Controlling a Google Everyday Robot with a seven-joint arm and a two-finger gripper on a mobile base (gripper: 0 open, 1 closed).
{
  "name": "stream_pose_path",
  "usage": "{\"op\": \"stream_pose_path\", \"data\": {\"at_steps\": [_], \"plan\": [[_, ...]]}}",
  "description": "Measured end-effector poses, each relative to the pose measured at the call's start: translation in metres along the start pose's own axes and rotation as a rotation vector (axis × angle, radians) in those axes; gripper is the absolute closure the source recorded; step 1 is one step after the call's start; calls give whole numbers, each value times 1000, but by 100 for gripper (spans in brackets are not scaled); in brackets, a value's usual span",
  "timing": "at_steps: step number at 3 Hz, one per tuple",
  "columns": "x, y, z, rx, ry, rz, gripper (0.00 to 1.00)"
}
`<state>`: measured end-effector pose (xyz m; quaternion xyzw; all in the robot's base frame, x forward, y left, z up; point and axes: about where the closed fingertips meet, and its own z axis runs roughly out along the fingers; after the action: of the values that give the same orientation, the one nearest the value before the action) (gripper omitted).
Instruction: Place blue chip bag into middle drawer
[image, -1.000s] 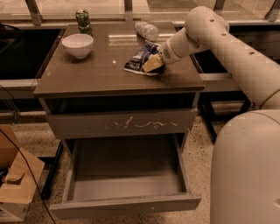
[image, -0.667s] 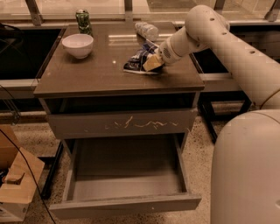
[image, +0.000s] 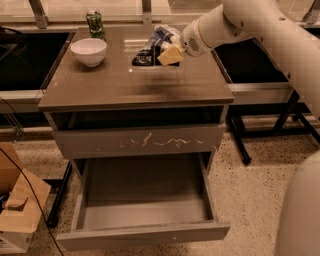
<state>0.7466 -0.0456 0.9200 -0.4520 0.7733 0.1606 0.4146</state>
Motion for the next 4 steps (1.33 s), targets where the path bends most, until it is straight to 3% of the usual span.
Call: {"op": "stream_pose_path", "data": {"at_steps": [1, 2, 3, 4], "plan": [[-18, 23, -28, -14, -43, -93, 100], [-18, 27, -28, -22, -40, -104, 100], [-15, 61, -30, -95, -18, -199, 100], [5, 116, -49, -247, -13, -294, 100]]}}
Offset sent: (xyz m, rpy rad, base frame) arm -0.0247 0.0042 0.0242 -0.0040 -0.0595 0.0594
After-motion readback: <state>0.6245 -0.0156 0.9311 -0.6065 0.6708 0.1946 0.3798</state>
